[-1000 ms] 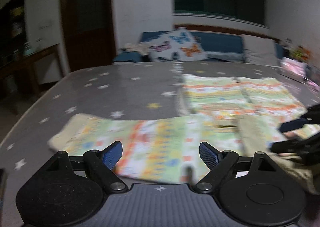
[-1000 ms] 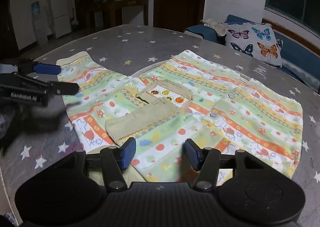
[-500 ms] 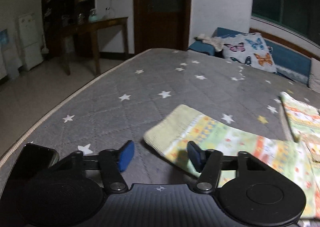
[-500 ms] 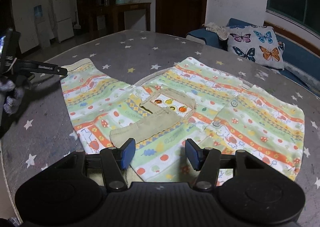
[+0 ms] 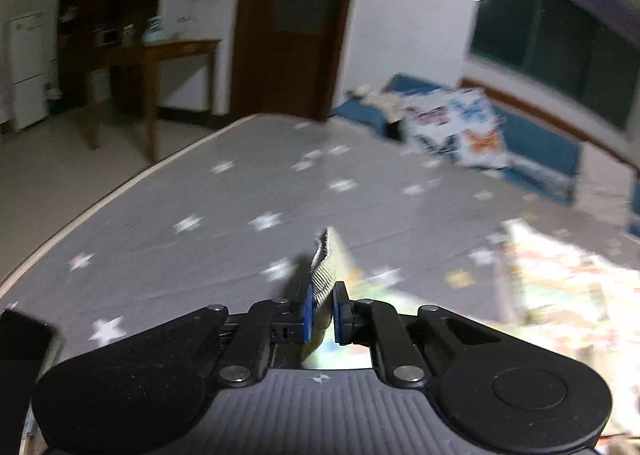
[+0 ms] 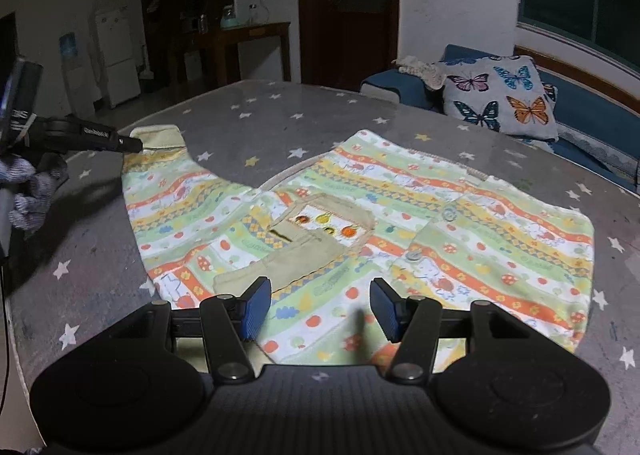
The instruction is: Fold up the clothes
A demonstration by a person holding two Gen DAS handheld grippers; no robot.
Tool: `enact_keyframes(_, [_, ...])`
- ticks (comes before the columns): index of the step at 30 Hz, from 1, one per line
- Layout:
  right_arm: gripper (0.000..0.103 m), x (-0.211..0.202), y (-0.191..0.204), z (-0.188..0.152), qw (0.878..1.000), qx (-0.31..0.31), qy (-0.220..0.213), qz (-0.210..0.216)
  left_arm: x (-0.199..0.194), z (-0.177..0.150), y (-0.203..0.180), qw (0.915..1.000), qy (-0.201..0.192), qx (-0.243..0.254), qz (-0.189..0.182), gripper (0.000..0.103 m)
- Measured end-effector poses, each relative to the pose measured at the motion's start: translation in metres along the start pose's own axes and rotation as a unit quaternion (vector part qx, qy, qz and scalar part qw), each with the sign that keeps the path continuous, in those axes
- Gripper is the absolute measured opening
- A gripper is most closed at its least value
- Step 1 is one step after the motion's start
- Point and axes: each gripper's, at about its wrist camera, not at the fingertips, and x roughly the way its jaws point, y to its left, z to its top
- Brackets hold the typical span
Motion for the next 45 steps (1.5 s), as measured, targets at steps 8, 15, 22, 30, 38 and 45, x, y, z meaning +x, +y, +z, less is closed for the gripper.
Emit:
enact_keyframes(8, [0.055,-0.027,-0.03,-0.009,0.998,0.038,-0.023,-0.037,-0.047,0.016,-0.093,0.9875,-0.033,0.042,-0.148,0.01])
enact_keyframes(15, [0.055,-0.054,-0.067,-0.031,0.992,0.088,-0.038,-0.077,-0.065,0.0,-0.182,0.9604,-0.021,0.077,-0.267,0.01])
enact_keyframes(22, [0.055,-0.072,-0.095,-0.052,0.984,0.132,-0.042,-0.109,-0.056,-0.042,-0.249,0.9326,0.034,0.138,-0.332,0.013])
enact_keyframes(30, [0.052,-0.073,-0.104,-0.056,0.981,0.163,-0.042,-0.101,-0.05,-0.066,-0.247,0.9206,0.064,0.185,-0.338,0.033])
enact_keyframes(38, [0.049,-0.044,-0.086,-0.048,0.986,0.152,-0.018,-0.066,-0.016,-0.052,-0.193,0.96,0.059,0.173,-0.213,0.033])
enact_keyframes(45, [0.047,-0.028,-0.075,-0.048,0.988,0.141,0.005,-0.056,0.019,-0.056,-0.154,0.9757,0.083,0.153,-0.132,0.039])
